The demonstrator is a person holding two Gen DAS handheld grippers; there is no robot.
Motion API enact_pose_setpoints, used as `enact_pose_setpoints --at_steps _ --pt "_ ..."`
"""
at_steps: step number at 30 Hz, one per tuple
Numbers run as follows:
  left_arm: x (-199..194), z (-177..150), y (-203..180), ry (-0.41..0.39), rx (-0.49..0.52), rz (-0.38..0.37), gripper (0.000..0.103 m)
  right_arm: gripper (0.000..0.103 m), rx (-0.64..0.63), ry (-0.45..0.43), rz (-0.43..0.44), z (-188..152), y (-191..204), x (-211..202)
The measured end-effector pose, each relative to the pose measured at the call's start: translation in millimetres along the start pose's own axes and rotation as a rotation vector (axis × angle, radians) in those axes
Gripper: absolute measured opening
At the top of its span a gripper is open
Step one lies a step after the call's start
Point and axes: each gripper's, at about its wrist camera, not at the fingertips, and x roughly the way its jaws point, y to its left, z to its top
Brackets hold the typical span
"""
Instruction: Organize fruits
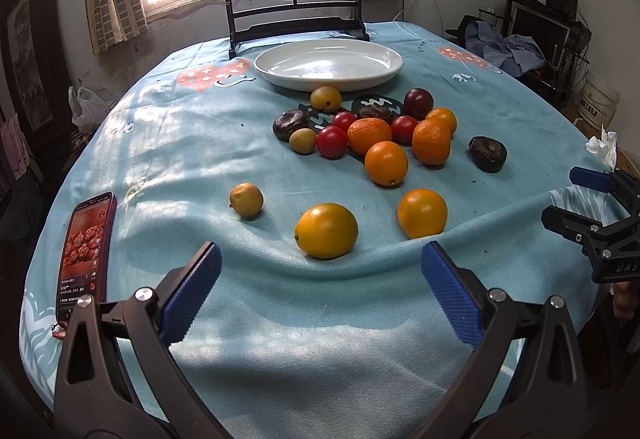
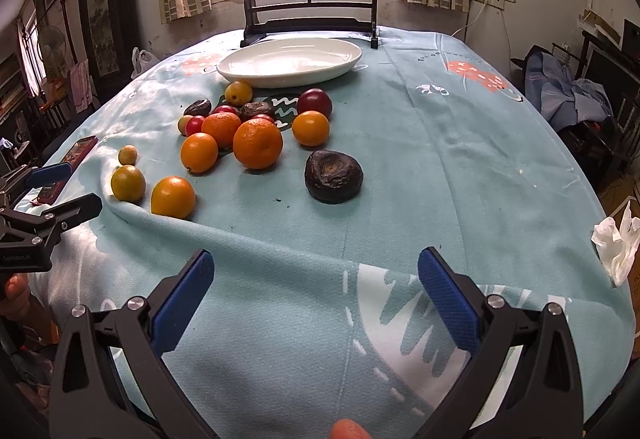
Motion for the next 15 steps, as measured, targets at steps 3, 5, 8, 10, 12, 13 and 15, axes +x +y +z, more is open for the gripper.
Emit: enact_pose_setpoints --at_steps 3,5,8,10,12,13,15 --pt "0.1 0.1 0.4 0.002 -0.001 -0.002 0.101 0.102 0.0 0.002 0.0 0.0 1.0 0.0" --pt "0.3 0.1 0.3 0.003 -0.003 -0.003 0.101 0.102 -0.001 0.001 0.0 -0.1 0.9 0.0" --pt "0.8 0.0 0.4 0.004 -0.005 -0.002 0.101 0.102 -0.003 0.002 0.001 0.1 1.1 0.5" --pt "1.4 -0.3 0.5 0.004 -0.007 -0.003 0.101 0.102 -0.001 0.003 0.001 0.3 1.2 0.6" --pt "1.6 -0.3 0.4 0.004 -0.007 -0.003 0.101 0.102 -0.002 0.002 0.001 0.2 1.6 0.6" --pt "1.6 -0.2 0.4 0.004 -0.007 -0.004 0.101 0.102 -0.002 0.003 0.0 0.2 1.3 0.7" --pt "1.8 -0.3 0.5 0.004 -0.008 -0.005 0.101 0.102 -0.003 0.003 0.0 0.3 1.7 0.8"
